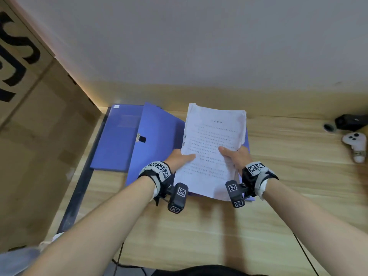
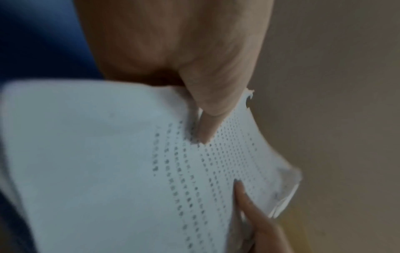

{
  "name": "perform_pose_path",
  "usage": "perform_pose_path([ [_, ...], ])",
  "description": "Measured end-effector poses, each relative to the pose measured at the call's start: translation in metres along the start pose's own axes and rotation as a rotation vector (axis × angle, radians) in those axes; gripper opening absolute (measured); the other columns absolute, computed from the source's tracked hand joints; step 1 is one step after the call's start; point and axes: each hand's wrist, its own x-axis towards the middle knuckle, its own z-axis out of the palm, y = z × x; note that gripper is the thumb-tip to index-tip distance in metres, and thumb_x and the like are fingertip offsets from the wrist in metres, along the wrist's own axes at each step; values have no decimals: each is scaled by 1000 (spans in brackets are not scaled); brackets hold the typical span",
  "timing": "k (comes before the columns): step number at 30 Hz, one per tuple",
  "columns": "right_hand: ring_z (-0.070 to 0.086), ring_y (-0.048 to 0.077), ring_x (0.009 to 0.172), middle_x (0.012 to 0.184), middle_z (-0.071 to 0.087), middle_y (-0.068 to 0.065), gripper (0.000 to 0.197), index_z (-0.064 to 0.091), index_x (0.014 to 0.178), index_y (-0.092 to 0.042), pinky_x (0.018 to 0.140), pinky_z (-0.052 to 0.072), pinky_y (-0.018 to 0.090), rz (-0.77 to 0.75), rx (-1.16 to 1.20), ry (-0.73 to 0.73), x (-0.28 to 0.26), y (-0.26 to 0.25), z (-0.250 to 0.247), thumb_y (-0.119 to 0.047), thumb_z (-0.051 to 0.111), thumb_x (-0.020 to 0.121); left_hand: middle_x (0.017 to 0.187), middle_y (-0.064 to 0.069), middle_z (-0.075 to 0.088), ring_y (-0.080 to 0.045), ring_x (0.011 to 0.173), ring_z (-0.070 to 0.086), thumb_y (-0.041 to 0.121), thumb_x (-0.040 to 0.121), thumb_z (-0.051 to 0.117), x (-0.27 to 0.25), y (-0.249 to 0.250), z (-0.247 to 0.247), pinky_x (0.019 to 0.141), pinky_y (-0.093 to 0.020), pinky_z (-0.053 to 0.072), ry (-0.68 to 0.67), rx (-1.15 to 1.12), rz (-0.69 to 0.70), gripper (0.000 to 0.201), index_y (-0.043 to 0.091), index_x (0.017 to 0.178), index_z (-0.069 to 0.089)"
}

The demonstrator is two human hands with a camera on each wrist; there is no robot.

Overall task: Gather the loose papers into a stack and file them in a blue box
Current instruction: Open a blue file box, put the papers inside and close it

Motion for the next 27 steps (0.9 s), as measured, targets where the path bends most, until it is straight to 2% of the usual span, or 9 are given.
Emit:
perform_pose_path([
  [1,73,24,90,104,75,7,36,69,112,-6,80,58,38,2,-2,-15,3,1,3,-18,79,80,131,-8,64,-29,114,64,57,57,77,-3,2,-1,100,-47,51,30,-31,2,94,6,133,55],
  [3,71,14,76,97,73,6,28,67,109,-5,66,57,29,-21,-75,-32,8,2,8,-19,74,85,121,-6,65,-26,107,63,37,80,74,-6,1,-9,95,-39,51,119,-18,44,59,2,126,59],
  [5,64,17,68,93,70,11,29,63,110,-2,58,53,29,-70,-220,8,16,8,10,-22,68,90,111,-8,68,-25,103,64,22,91,67,-2,-12,-26,91,-37,52,224,26,77,34,2,118,66],
  [8,60,24,95,119,64,13,30,60,116,-11,87,52,40,-164,-513,145,28,24,-6,-26,64,90,110,-14,73,-31,105,68,25,88,68,1,-37,-54,94,-48,54,387,137,45,32,3,111,71],
  [12,29,31,142,154,33,14,57,39,145,-7,117,24,40,-215,-935,163,36,36,-31,-26,56,94,102,-19,74,-37,96,69,27,91,64,-5,-54,-77,84,-45,57,535,273,7,31,-1,103,71],
  [14,17,29,148,161,18,15,63,30,150,-5,120,16,37,-166,-995,131,39,40,-36,-27,53,96,92,-21,72,-39,89,68,26,93,62,-6,-56,-83,75,-43,56,569,312,1,31,-4,96,70],
  [17,15,29,149,161,14,16,63,26,150,-2,120,14,36,-115,-990,87,41,48,-39,-28,49,98,87,-22,70,-39,85,66,23,95,59,-6,-52,-85,67,-35,47,599,355,1,32,-7,93,69],
  [22,15,28,149,161,13,14,60,28,149,-4,119,15,35,-136,-988,77,42,51,-39,-28,47,98,95,-19,72,-35,82,63,24,95,58,-2,-38,-74,69,-33,47,586,444,41,28,0,101,72],
  [27,12,24,150,163,11,11,60,29,150,-6,121,13,35,-101,-928,68,46,53,-44,-29,47,99,97,-21,69,-39,90,65,26,93,59,9,-31,-46,75,-39,54,522,554,-8,32,-5,95,66],
])
